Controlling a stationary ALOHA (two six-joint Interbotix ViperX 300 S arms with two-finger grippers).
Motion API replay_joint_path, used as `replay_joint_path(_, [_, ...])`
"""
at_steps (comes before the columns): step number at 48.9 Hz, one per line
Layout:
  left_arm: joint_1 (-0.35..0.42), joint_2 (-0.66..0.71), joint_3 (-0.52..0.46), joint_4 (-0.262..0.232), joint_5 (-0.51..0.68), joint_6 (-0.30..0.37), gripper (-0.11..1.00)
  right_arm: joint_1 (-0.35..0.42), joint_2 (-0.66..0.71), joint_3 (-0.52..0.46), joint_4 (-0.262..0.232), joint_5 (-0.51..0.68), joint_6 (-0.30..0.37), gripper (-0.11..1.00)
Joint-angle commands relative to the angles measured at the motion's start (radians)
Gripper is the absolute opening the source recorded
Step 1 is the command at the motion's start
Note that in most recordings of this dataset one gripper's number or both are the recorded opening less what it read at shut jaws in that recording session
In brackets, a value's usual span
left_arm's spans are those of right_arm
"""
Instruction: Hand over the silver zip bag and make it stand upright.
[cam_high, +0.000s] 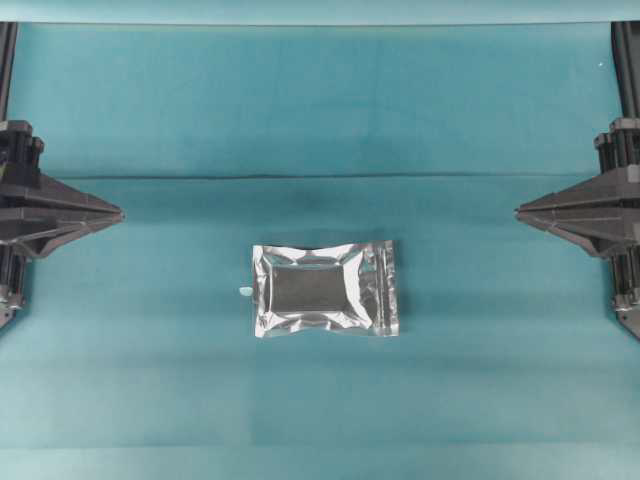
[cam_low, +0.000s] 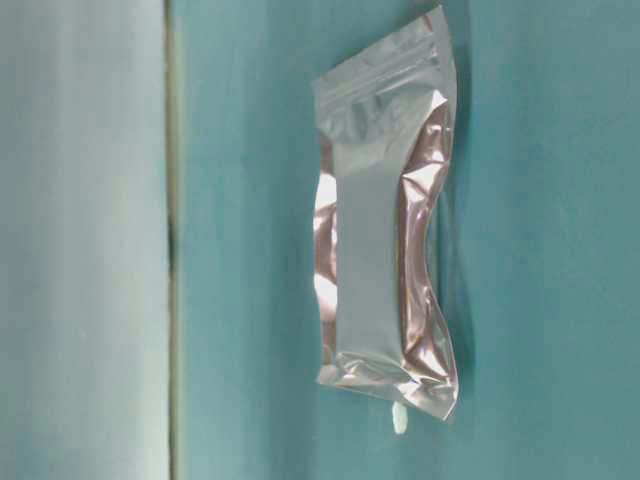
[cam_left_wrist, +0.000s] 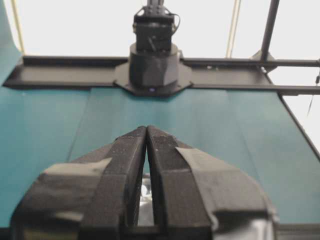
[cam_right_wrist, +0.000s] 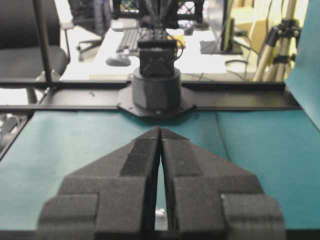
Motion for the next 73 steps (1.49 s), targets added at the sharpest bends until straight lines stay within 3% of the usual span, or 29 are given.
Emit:
replay_joint_path(1, [-0.020,0.014,-0.046,0.015,0.011,-0.015,0.14,0.011,0.011,-0.009,0.012,-0.002,0.012,0.09])
replay_joint_path(8, [-0.023,0.025,-0.094,0.018,0.080,-0.006,0.01,0.003,0.021,-0.011,0.152,0.087,0.115,0.02])
replay_joint_path(13, [-0.023,0.041,-0.117,0.018,0.115,-0.002,0.01,0.005,0.025,-0.012,0.206,0.163,0.207,0.01])
replay_joint_path(26, [-0.023,0.098,-0.135,0.018,0.140,-0.005,0.01,0.003,0.080,-0.009,0.250,0.284,0.440,0.01])
replay_joint_path(35, [-0.020,0.106,-0.137,0.020,0.140,-0.003,0.01,-0.029,0.216,-0.008,0.291,0.287,0.647,0.02])
replay_joint_path(41, [-0.020,0.103,-0.135,0.018,0.141,-0.003,0.00,-0.025,0.319,-0.012,0.291,0.281,0.756,0.04])
replay_joint_path(48, [-0.020,0.104,-0.135,0.018,0.140,-0.003,0.01,-0.025,0.420,-0.015,0.296,0.235,0.845,0.20])
replay_joint_path(58, [-0.020,0.107,-0.135,0.018,0.140,-0.003,0.01,-0.015,0.549,-0.018,0.301,0.147,0.973,0.77])
replay_joint_path(61, [-0.020,0.107,-0.137,0.018,0.140,-0.003,0.01,-0.005,0.597,-0.023,0.301,0.100,0.988,0.88])
replay_joint_path(64, [-0.018,0.107,-0.135,0.018,0.140,-0.003,0.01,0.002,0.637,-0.029,0.302,0.058,0.999,0.93])
replay_joint_path(73, [-0.020,0.109,-0.135,0.018,0.141,-0.003,0.00,0.008,0.770,-0.060,0.302,-0.025,1.060,0.91])
